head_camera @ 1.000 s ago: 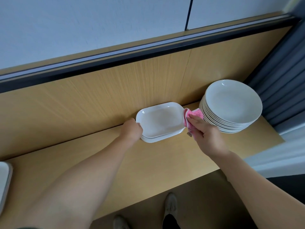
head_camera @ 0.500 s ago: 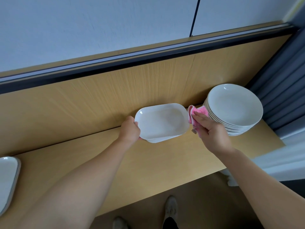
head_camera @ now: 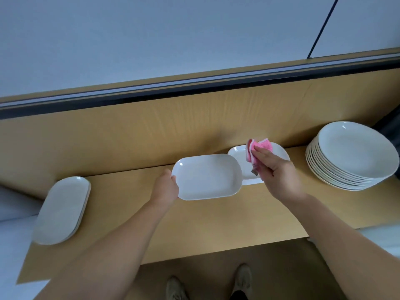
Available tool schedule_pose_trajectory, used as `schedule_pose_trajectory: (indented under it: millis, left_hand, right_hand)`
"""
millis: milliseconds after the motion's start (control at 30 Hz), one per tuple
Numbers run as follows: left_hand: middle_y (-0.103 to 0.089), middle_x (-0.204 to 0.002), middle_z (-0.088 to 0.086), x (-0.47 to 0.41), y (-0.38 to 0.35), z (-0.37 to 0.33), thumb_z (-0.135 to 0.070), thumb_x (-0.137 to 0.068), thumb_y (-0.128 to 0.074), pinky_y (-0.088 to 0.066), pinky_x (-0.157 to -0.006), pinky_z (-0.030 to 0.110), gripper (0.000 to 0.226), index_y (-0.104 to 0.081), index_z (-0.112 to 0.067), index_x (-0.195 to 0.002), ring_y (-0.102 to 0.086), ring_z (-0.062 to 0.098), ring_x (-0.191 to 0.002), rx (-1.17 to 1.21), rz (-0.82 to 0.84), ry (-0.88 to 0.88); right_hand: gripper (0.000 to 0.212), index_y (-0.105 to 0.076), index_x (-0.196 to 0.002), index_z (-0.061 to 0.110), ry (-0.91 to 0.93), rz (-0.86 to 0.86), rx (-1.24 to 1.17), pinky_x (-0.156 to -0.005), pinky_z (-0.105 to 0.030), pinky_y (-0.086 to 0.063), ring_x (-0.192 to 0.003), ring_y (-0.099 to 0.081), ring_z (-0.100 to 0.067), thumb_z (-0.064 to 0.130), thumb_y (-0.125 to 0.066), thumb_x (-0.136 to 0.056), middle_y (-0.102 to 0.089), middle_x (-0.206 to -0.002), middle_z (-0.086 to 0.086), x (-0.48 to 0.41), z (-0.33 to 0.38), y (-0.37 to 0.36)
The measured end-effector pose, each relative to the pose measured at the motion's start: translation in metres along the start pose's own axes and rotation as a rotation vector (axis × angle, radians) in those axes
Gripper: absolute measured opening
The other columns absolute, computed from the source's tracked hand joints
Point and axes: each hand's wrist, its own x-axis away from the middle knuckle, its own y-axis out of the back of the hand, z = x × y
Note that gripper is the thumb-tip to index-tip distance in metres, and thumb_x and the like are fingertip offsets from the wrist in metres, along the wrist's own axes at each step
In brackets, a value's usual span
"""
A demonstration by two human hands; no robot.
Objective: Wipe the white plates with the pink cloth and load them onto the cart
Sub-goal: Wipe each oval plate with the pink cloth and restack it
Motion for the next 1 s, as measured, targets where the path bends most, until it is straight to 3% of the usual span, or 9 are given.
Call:
schedule_pose_trajectory:
  millis: [100, 167, 233, 333, 533, 633, 733, 867, 1000]
  left_hand:
    - [-0.059, -0.093, 0.011, 0.005, 0.012, 0.028, -0.019, -0.1, -0.035, -0.057, -0.074, 0.047, 0.017, -0.047, -0.007, -0.097, -0.064, 0.033, -0.084, -0.004, -0.02, 0.041]
    - [-0.058, -0.093, 0.01, 0.008, 0.017, 0.045, -0.019, -0.1, -0.036, -0.057, -0.074, 0.049, 0.016, -0.047, -0.008, -0.097, -0.063, 0.033, -0.084, 0.013, -0.027, 0.065]
    - [-0.058, -0.093, 0.01, 0.009, 0.021, 0.059, -0.019, -0.1, -0.036, -0.057, -0.074, 0.049, 0.016, -0.047, -0.008, -0.096, -0.064, 0.033, -0.083, 0.012, -0.027, 0.09]
    - [-0.059, -0.092, 0.01, 0.01, 0.021, 0.077, -0.02, -0.1, -0.036, -0.057, -0.074, 0.046, 0.017, -0.047, -0.008, -0.097, -0.064, 0.032, -0.082, -0.003, -0.025, 0.111]
    - [-0.059, -0.09, 0.01, 0.006, 0.014, 0.098, -0.019, -0.1, -0.036, -0.057, -0.073, 0.044, 0.016, -0.047, -0.008, -0.1, -0.063, 0.031, -0.081, -0.007, 0.019, 0.124]
    - [-0.056, -0.09, 0.01, 0.005, 0.01, 0.101, -0.017, -0.101, -0.036, -0.045, -0.059, 0.032, 0.014, -0.045, -0.007, -0.099, -0.057, 0.028, -0.076, -0.019, 0.033, 0.124]
    - [-0.057, -0.091, 0.011, 0.003, 0.007, 0.105, -0.016, -0.101, -0.036, -0.037, -0.056, 0.03, 0.015, -0.047, -0.006, -0.101, -0.053, 0.026, -0.076, -0.041, 0.031, 0.119]
    - [-0.059, -0.092, 0.01, 0.001, 0.006, 0.11, -0.017, -0.1, -0.037, -0.044, -0.062, 0.032, 0.014, -0.048, -0.008, -0.102, -0.06, 0.03, -0.082, -0.052, 0.029, 0.13]
    - [-0.061, -0.089, 0.011, 0.001, 0.006, 0.111, -0.018, -0.099, -0.038, -0.056, -0.071, 0.04, 0.014, -0.048, -0.008, -0.098, -0.065, 0.032, -0.078, -0.036, 0.036, 0.151]
  right_hand:
    - [0.049, -0.056, -0.134, 0.023, 0.018, 0.011, 0.044, -0.088, -0.021, -0.05, -0.082, -0.064, -0.001, -0.006, -0.054, -0.094, -0.059, -0.133, 0.005, 0.001, 0.009, -0.024]
    - [0.046, -0.059, -0.133, 0.02, 0.041, 0.005, 0.081, -0.089, -0.018, -0.049, -0.089, -0.064, -0.003, -0.005, -0.055, -0.094, -0.057, -0.133, 0.013, 0.002, 0.016, -0.038]
    - [0.037, -0.063, -0.128, 0.019, 0.056, 0.026, 0.065, -0.08, -0.014, -0.048, -0.079, -0.06, -0.005, 0.0, -0.054, -0.097, -0.063, -0.117, 0.016, 0.004, 0.023, -0.052]
    - [0.024, -0.066, -0.116, 0.014, 0.059, 0.114, 0.032, -0.071, -0.024, -0.046, -0.065, -0.051, -0.011, 0.006, -0.048, -0.102, -0.056, -0.098, 0.017, 0.007, 0.025, -0.073]
    - [0.049, -0.058, -0.135, 0.022, 0.033, 0.148, 0.118, -0.082, -0.015, -0.044, -0.083, -0.049, 0.014, -0.004, -0.054, -0.094, -0.052, -0.109, 0.018, 0.014, 0.023, -0.102]
    - [0.048, -0.059, -0.134, 0.023, 0.035, 0.15, 0.12, -0.079, -0.011, -0.044, -0.081, -0.054, 0.014, -0.004, -0.055, -0.094, -0.06, -0.127, 0.013, 0.013, 0.029, -0.11]
    - [0.05, -0.06, -0.133, 0.017, 0.032, 0.17, 0.081, -0.077, -0.006, -0.046, -0.082, -0.058, 0.014, -0.01, -0.053, -0.092, -0.056, -0.137, 0.005, 0.012, 0.034, -0.115]
    - [0.053, -0.06, -0.132, 0.017, 0.062, 0.182, 0.077, -0.078, -0.006, -0.047, -0.086, -0.059, 0.011, -0.014, -0.053, -0.09, -0.057, -0.137, 0.004, 0.01, 0.036, -0.12]
    - [0.056, -0.06, -0.132, 0.018, 0.081, 0.179, 0.092, -0.088, -0.014, -0.052, -0.119, -0.052, 0.003, -0.015, -0.054, -0.086, -0.05, -0.14, 0.01, 0.009, 0.034, -0.122]
